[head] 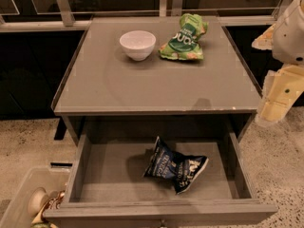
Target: Pick blue chip bag from top drawer and place on counter
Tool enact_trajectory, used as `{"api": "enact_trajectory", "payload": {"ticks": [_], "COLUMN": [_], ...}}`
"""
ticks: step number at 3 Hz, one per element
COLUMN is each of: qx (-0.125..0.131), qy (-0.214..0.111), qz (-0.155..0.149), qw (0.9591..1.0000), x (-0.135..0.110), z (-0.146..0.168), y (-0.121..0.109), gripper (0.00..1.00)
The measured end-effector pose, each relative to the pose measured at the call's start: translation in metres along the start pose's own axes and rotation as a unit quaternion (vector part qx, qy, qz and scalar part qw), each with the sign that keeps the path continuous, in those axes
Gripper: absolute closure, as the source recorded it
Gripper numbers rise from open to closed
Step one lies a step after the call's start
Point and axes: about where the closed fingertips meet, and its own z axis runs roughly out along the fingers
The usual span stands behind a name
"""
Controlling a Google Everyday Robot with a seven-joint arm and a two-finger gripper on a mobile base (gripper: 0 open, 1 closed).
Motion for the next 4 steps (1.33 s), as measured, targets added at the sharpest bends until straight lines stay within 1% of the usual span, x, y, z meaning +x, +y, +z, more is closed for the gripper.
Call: {"api": "enact_trajectory", "payload": {"ticks": [1, 2, 3, 4], "qx": [0.002, -0.019, -0.065, -0.109], "qy": [-0.002, -0.032, -0.084, -0.106], "qz": [0.000, 0.008, 0.023, 0.030], "qw": [1.0000, 0.9993, 0.9941, 0.9880], "x": [0.000, 0.008, 0.016, 0.013], "z": [0.000, 0.031, 0.084, 0.134], "y": [0.000, 0.009, 0.030, 0.056], "gripper": [0.00, 0.00, 0.00, 0.00]}}
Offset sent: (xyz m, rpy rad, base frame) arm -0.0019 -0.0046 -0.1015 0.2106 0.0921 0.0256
